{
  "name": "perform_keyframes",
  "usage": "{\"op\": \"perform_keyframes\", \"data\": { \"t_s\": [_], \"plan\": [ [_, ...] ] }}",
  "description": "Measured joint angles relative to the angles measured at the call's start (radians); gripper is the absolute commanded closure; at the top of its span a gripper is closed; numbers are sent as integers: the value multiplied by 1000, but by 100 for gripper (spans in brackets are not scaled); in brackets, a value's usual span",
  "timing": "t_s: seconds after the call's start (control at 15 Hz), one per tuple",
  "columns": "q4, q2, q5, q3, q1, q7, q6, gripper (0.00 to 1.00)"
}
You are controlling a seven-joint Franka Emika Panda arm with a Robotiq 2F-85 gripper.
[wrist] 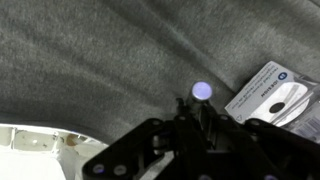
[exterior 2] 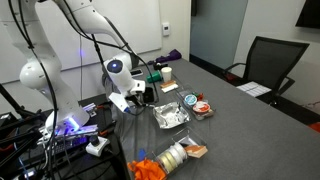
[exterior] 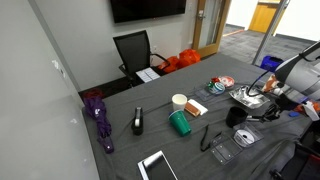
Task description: Put the blue marker in the black mug.
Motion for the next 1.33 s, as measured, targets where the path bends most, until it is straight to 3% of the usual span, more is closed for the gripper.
{"op": "perform_keyframes", "data": {
  "t_s": [0.47, 0.8, 1.07, 1.33],
  "plan": [
    [2, -43, -203, -3, 0, 188, 0, 96],
    [3, -40, -651, -22, -28, 544, -26, 96],
    [4, -141, -988, -57, -78, 786, -190, 96],
    [3, -362, -1068, -57, -106, 883, -441, 96]
  ]
}}
